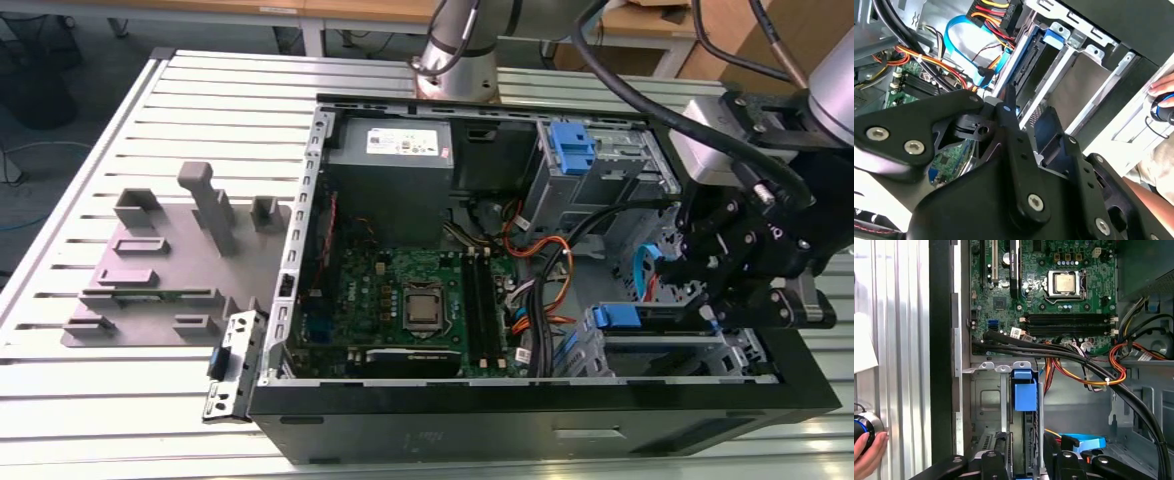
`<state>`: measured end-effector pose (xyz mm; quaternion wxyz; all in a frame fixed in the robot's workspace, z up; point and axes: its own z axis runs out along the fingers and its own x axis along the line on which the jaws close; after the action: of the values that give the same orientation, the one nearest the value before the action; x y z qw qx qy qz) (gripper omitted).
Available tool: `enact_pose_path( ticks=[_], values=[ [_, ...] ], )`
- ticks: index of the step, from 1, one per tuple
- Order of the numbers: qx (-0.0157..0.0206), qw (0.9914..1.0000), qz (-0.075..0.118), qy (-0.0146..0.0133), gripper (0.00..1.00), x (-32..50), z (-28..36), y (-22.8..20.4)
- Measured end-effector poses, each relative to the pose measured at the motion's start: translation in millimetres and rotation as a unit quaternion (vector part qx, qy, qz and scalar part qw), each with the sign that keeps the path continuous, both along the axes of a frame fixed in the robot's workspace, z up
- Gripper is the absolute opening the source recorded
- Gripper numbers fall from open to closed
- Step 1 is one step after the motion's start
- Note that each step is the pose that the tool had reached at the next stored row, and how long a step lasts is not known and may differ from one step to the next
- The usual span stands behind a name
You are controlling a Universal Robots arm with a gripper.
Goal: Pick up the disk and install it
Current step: 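Insert the disk into the insertion slot, then insert the first disk wire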
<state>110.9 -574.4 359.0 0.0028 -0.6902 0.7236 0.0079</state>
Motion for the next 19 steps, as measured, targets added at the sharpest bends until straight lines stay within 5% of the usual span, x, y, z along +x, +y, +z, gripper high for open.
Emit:
enact_pose_path(
  ticks=[11, 19],
  values=[
    [0.0011, 0.99999, 0.002, -0.0022, 0.42, -5.3, -16.3, 2.8],
    [0.0004, 0.99999, 0.002, -0.0022, 0.42, -5.9, -15.5, 3.5]
  ],
)
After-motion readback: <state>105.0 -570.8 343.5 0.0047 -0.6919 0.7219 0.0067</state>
